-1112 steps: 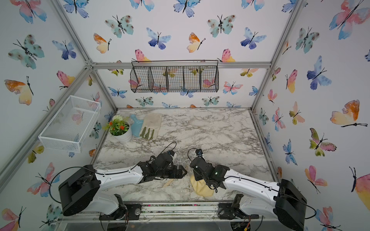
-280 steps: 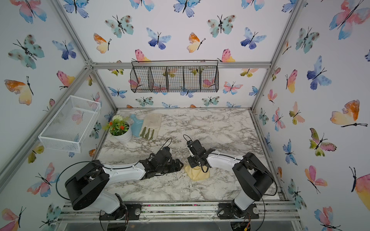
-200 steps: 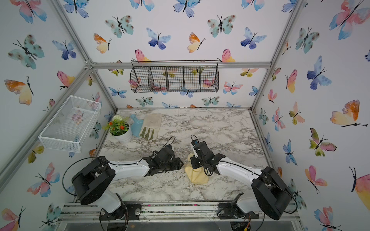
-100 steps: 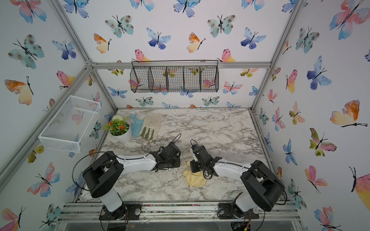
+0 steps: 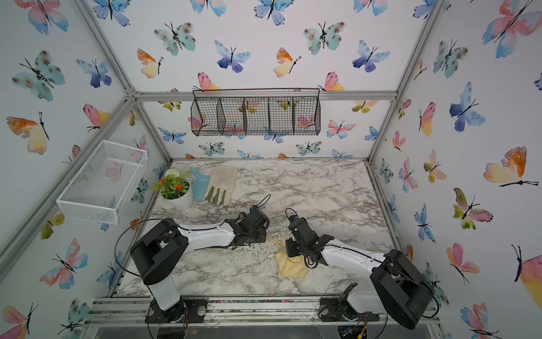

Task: Wipe the watch dial
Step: Adjust the watch at the center of the board, then wipe the dirt from the watch dial.

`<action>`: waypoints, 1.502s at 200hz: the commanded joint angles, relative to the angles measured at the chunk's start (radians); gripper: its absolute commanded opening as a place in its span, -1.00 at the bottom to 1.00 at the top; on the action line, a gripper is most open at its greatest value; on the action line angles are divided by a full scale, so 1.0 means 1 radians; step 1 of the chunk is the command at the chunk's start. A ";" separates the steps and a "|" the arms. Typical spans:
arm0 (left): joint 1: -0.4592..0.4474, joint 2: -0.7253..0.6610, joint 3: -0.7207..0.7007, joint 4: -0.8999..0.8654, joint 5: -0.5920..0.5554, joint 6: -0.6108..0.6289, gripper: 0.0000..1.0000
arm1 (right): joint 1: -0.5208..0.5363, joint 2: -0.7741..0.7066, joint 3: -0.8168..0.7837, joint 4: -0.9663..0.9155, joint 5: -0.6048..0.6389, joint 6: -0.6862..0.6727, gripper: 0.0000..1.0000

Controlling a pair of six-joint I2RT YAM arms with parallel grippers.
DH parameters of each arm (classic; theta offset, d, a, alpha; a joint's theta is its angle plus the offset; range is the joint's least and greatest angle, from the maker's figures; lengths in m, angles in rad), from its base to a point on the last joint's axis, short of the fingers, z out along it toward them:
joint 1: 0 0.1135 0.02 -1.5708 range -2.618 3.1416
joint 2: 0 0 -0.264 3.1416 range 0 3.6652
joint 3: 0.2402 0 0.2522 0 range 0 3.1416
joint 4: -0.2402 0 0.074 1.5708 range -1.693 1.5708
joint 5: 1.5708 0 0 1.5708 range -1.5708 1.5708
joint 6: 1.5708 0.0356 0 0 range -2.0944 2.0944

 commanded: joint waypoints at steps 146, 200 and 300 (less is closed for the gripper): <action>0.053 -0.067 0.009 -0.065 0.018 0.042 0.16 | 0.029 0.205 0.195 0.031 -0.015 -0.015 -0.96; 0.061 -0.002 0.056 -0.047 0.053 0.059 0.06 | 0.031 0.259 0.140 0.093 -0.020 0.004 -0.96; 0.056 0.081 0.050 -0.068 0.055 0.123 -0.32 | 0.031 0.274 0.109 0.122 -0.015 0.006 -0.96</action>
